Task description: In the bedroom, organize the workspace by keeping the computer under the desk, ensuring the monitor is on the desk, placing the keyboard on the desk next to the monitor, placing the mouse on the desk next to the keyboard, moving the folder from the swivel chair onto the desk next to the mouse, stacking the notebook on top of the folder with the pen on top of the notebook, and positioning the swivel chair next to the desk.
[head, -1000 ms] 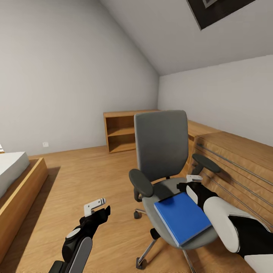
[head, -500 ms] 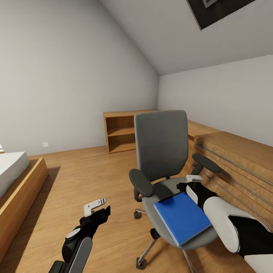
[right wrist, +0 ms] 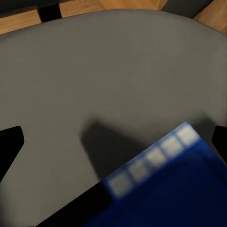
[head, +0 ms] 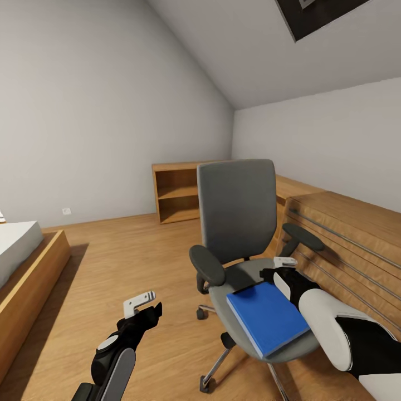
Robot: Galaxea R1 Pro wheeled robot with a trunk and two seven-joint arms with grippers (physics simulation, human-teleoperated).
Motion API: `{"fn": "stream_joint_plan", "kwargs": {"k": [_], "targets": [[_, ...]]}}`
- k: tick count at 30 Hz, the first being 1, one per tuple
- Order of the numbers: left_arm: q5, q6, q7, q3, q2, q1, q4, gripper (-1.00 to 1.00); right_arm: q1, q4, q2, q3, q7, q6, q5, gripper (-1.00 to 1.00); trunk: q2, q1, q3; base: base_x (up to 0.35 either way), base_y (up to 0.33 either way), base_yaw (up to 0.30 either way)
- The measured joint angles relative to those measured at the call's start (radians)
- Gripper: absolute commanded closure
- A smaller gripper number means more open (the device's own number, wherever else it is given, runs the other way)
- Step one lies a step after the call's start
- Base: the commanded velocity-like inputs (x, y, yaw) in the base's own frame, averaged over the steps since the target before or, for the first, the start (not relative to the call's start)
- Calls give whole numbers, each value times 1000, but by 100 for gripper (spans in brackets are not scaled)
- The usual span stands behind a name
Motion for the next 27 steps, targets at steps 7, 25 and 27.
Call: {"fn": "stream_joint_plan", "kwargs": {"k": [7,25,27], "targets": [[0,0,-2,2,4,0,4,-100,0,0,0,0,0,0,0,-100,0,0,0,0,0,0],[0,0,-1,2,5,0,6,-100,0,0,3,0,0,-2,0,-100,0,0,0,-90,0,0],[0,0,-1,2,5,0,7,-100,0,0,3,0,0,-2,0,-100,0,0,0,-87,-2,0]]}}
